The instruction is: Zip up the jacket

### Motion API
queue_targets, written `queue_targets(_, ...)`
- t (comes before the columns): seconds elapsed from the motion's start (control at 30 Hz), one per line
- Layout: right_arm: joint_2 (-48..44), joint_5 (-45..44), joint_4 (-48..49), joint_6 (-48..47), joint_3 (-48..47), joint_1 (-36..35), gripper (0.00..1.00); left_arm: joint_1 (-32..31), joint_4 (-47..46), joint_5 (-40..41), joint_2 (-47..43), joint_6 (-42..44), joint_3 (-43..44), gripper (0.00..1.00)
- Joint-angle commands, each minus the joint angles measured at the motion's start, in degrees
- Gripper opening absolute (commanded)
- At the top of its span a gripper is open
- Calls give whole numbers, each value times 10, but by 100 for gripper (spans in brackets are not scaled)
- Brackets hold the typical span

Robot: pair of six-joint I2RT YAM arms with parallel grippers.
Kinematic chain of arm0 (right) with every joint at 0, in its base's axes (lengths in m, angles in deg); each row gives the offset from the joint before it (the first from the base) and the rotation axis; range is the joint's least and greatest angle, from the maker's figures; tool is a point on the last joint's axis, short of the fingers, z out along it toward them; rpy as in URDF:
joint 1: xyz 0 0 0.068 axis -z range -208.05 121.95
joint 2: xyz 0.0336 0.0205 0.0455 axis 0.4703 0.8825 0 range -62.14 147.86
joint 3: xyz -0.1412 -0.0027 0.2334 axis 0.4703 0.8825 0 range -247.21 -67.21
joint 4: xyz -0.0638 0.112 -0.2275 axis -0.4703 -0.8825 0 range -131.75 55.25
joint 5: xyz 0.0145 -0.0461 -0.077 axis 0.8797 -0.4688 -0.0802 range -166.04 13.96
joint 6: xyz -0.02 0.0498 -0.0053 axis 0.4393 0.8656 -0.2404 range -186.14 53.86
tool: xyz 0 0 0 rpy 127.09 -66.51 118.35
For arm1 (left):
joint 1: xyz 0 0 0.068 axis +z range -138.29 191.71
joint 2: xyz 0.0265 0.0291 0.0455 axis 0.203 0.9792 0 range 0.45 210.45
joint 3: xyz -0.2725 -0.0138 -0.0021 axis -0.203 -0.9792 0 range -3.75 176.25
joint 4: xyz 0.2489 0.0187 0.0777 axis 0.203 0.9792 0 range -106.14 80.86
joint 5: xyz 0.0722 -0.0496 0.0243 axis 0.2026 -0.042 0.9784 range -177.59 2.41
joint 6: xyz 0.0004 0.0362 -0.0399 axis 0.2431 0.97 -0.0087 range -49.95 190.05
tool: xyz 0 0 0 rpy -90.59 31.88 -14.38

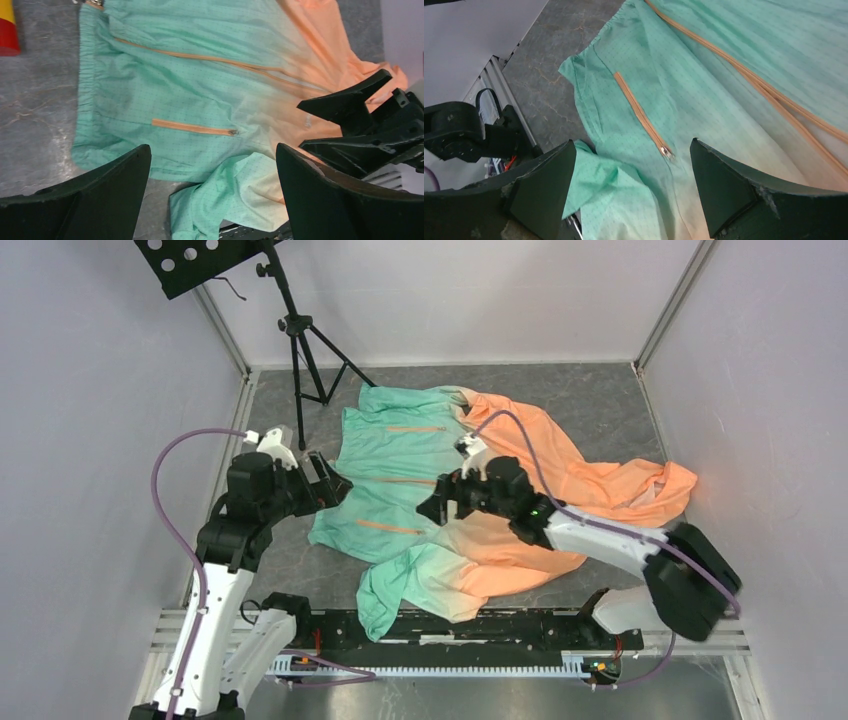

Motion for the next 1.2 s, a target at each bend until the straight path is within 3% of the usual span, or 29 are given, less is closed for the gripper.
queue_targets(0.0, 119, -46, 117, 14, -100, -49, 88, 2, 26, 60, 23, 55, 56, 100)
queue_targets(0.1, 215, -87, 138, -31, -168, -78, 79, 2, 29, 47, 30, 46, 64, 100)
queue_targets(0.23, 320, -135, 94, -142, -284, -110, 78, 2, 42, 41, 25, 35, 77, 99)
queue_targets(0.33, 372, -167, 71, -235, -337, -128, 78, 2, 62, 80, 21, 25, 84, 96)
queue_targets(0.47, 408, -154, 79, -336, -351, -136, 75, 2, 81, 150, 19, 6, 81, 92)
queue_targets(0.67, 442, -105, 118, -463, -342, -146, 63, 2, 97, 189, 33, -47, 66, 92)
queue_targets(0.9, 486, -128, 141, -500, -364, -147, 59, 2, 89, 141, 63, -102, 44, 92)
queue_targets(1.17, 503, -114, 137, -498, -388, -147, 27, 3, 70, 138, 100, -142, 34, 95)
